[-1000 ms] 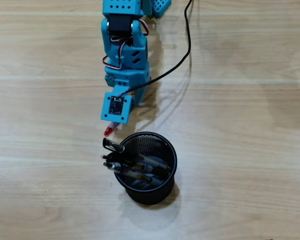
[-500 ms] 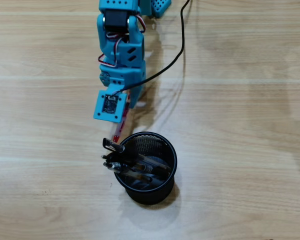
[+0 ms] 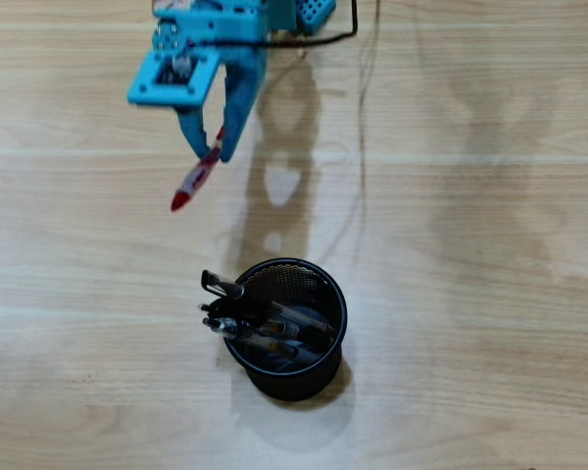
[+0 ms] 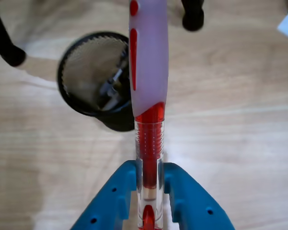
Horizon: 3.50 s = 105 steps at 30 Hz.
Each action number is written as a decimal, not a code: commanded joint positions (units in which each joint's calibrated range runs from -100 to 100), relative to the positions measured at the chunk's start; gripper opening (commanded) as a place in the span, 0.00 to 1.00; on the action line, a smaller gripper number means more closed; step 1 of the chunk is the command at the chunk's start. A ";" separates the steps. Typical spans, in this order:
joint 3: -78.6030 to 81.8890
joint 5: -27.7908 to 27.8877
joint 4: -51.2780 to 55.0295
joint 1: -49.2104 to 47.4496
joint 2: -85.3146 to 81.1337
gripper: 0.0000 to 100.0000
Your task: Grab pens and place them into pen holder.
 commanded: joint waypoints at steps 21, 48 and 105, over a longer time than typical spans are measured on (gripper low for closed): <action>20.17 -0.15 -75.73 -11.60 3.91 0.02; -8.31 -0.20 -78.14 -9.51 42.63 0.02; 93.00 41.91 -23.99 -10.69 -81.69 0.02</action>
